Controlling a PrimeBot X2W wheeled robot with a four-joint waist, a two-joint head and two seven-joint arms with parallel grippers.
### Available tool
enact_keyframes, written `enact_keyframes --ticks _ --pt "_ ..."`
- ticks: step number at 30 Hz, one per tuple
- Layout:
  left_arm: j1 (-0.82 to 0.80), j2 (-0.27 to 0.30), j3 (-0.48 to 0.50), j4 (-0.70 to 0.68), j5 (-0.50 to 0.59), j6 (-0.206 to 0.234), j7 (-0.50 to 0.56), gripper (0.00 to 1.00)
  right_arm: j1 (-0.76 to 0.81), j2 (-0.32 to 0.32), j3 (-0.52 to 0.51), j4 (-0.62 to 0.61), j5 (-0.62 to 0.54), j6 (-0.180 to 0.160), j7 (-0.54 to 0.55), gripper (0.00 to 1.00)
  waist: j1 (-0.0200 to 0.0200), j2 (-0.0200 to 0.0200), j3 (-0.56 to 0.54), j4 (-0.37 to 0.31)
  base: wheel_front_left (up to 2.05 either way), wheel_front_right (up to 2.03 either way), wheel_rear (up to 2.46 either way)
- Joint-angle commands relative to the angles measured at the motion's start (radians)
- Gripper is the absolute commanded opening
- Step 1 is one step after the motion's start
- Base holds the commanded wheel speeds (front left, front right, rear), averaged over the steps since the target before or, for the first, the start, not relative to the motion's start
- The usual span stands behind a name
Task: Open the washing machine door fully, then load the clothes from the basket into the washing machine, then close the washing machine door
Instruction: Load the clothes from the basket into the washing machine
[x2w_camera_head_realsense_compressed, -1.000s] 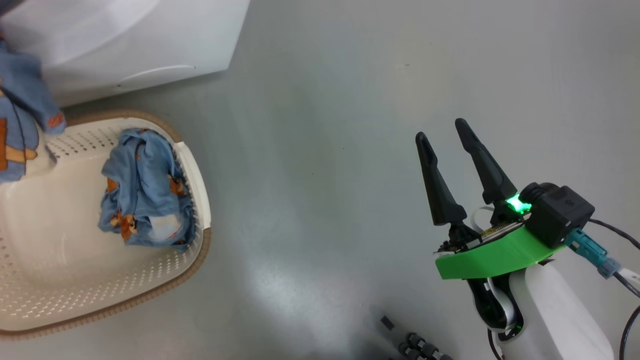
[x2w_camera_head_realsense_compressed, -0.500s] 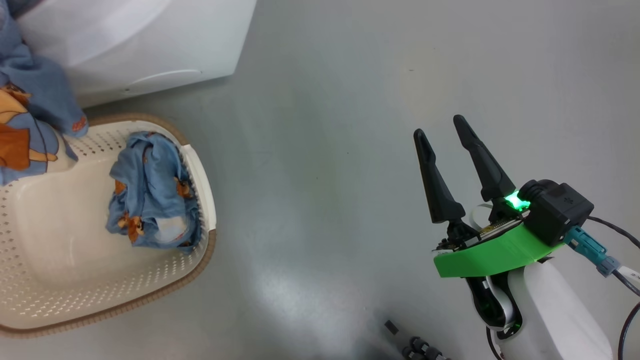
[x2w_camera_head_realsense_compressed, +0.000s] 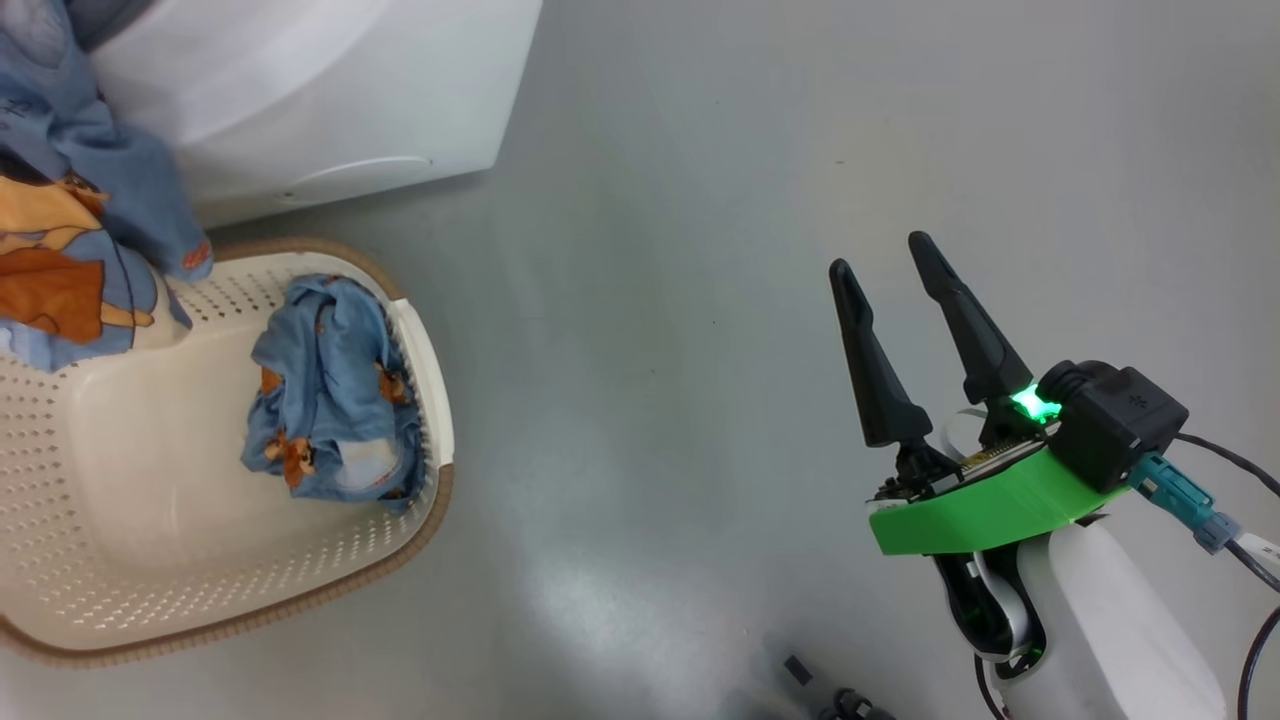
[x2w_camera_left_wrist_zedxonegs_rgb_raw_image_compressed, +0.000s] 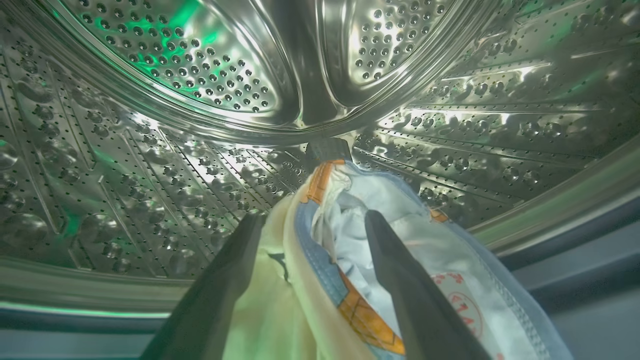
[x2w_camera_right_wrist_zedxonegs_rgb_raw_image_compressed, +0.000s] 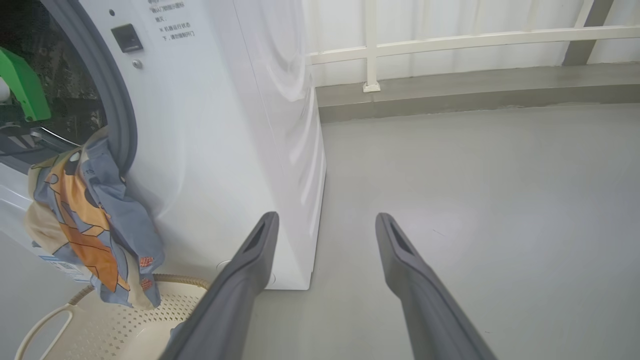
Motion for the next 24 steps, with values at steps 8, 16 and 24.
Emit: enact_keyframes --ticks 8,16,24 --pt "0.014 0.032 -0.006 -0.015 -0.016 -0.001 0.005 1.0 0.017 -0.012 0.008 -0.018 -0.001 0.004 -0.008 1.0 0.0 0.0 -0.012 0.009 0.0 0.0 0.0" --pt "0.054 0.0 0.031 -0.028 -0.076 -0.012 -0.188 1.0 0.018 -0.021 0.001 -0.02 -0.004 0.004 -0.008 1.0 0.0 0.0 -0.024 0.021 0.0 0.0 0.0" --pt "0.148 -0.025 0.081 -0.169 -0.121 -0.017 -0.26 1.0 0.014 -0.032 -0.004 -0.023 -0.007 0.004 -0.008 1.0 0.0 0.0 -0.043 0.043 0.0 0.0 0.0"
